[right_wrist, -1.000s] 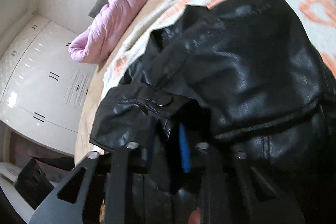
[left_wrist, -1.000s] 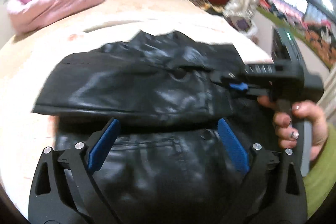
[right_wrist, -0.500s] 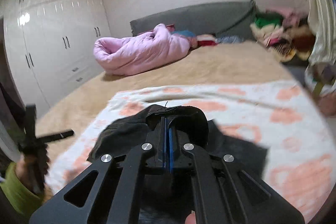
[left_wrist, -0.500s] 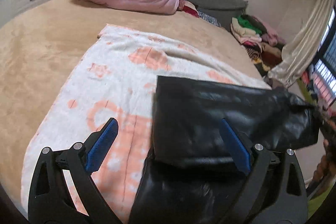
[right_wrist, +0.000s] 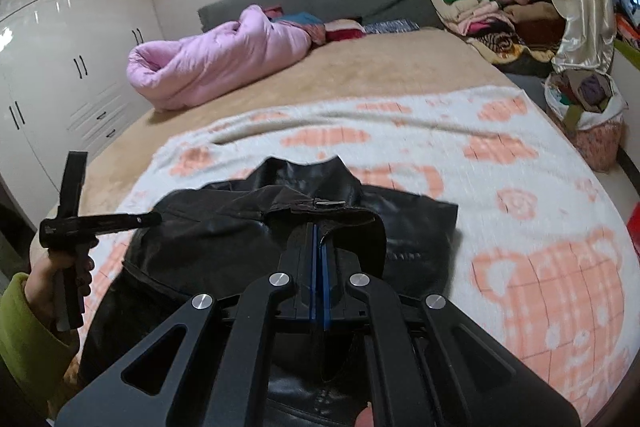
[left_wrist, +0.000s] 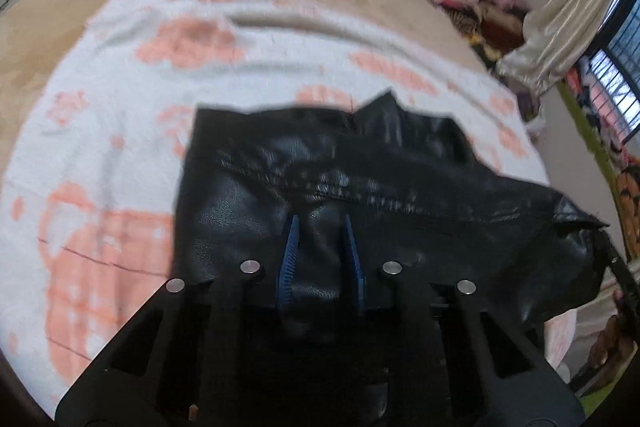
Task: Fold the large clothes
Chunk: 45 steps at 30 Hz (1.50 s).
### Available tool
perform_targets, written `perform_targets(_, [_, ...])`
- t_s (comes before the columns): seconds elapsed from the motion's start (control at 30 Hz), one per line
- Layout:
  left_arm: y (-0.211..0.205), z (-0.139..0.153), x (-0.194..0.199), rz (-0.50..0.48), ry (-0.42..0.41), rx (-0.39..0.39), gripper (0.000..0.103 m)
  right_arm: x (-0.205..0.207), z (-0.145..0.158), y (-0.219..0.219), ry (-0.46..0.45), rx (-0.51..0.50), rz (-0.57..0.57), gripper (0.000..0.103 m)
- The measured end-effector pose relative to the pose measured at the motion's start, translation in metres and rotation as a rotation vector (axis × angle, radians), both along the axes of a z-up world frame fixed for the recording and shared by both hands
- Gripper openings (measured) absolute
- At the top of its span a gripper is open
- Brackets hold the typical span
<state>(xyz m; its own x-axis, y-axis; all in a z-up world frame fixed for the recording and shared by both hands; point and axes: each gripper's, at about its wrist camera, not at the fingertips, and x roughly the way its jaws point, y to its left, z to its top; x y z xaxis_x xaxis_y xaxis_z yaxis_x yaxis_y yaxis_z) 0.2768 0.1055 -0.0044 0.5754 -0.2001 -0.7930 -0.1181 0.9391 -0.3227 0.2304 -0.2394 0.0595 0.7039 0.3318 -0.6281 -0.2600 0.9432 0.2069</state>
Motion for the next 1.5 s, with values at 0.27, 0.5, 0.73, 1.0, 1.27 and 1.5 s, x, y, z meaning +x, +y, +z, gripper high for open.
perform_targets(0.27, [-0.018, -0.042, 0.003, -0.018, 0.045, 0.098, 0.015, 0.013, -0.027, 0.003, 0.084, -0.065, -0.033, 0.003])
perform_targets(0.5, [-0.02, -0.044, -0.001, -0.03, 0.03, 0.128, 0.015, 0.011, -0.027, -0.016, 0.141, -0.013, -0.128, 0.048])
perform_targets(0.73, [-0.016, -0.046, -0.004, -0.026, 0.019, 0.101, 0.015, 0.01, -0.005, 0.011, 0.032, -0.051, -0.151, 0.047])
perform_targets(1.0, [-0.014, -0.044, -0.005, -0.036, 0.015, 0.096, 0.015, 0.049, -0.054, 0.074, 0.13, -0.199, -0.065, 0.044])
perform_targets(1.27, [-0.022, -0.044, -0.006, -0.05, -0.004, 0.135, 0.015, 0.071, -0.122, 0.065, 0.293, -0.242, -0.098, 0.044])
perform_targets(1.5, [-0.025, -0.043, -0.008, -0.063, -0.027, 0.152, 0.015, 0.062, -0.12, 0.066, 0.237, -0.239, -0.096, 0.045])
